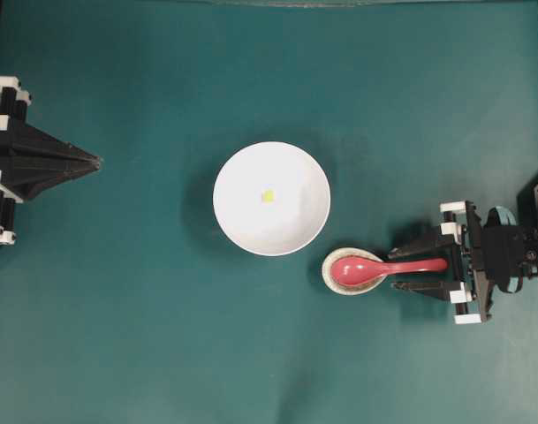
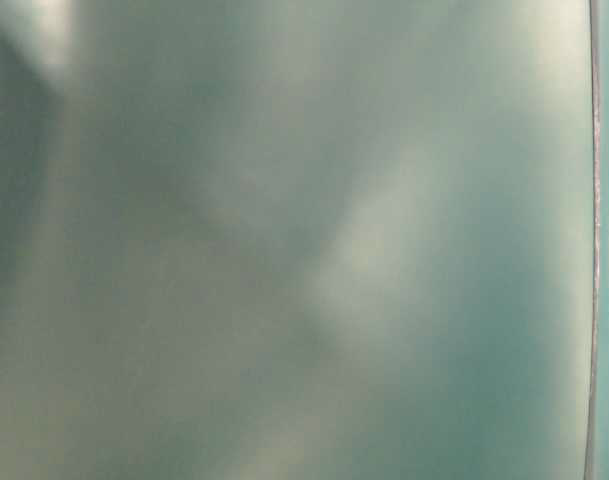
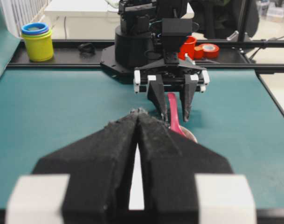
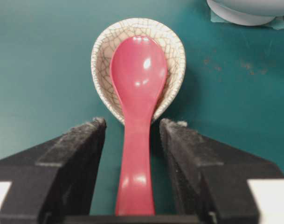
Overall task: Scoop the yellow hexagonal prism block from the bowl with a spoon using the right arm.
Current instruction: 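Lower the right gripper and close it on the pink spoon handle, then lift the spoon off the speckled dish and swing it over the bowl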
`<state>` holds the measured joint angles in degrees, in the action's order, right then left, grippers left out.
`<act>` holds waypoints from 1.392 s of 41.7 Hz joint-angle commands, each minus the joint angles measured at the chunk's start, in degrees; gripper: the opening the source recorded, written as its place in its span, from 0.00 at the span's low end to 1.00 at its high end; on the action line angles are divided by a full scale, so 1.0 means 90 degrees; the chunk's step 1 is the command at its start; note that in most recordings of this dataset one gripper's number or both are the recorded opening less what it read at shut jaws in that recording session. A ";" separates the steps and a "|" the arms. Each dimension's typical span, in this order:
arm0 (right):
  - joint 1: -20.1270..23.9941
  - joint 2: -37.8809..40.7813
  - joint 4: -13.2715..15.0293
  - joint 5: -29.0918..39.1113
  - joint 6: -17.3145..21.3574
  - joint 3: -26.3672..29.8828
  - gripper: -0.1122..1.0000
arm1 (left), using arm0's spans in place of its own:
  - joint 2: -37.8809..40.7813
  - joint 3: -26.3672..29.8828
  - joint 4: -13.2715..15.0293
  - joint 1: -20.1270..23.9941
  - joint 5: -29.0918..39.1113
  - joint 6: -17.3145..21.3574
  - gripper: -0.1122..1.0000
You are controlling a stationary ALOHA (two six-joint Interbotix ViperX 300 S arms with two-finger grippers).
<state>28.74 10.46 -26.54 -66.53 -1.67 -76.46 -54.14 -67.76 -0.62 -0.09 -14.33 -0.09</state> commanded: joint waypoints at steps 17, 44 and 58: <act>0.0010 -0.0156 -0.0039 -0.0029 0.0010 0.0029 0.32 | 0.0059 0.0137 -0.0020 0.0000 -0.0029 0.0000 0.10; -0.0742 -0.2510 -0.0029 0.2324 -0.0420 0.0313 0.32 | 0.0059 0.0137 -0.0020 -0.0010 -0.0029 0.0000 0.10; -0.2158 -0.3857 -0.0010 0.6191 -0.1484 0.1699 0.32 | 0.0049 0.0156 -0.0020 0.0000 -0.0029 0.0000 0.10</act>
<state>12.39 -21.88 -26.81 -18.81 -14.24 -65.30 -54.05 -67.68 -0.62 -0.09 -14.33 -0.09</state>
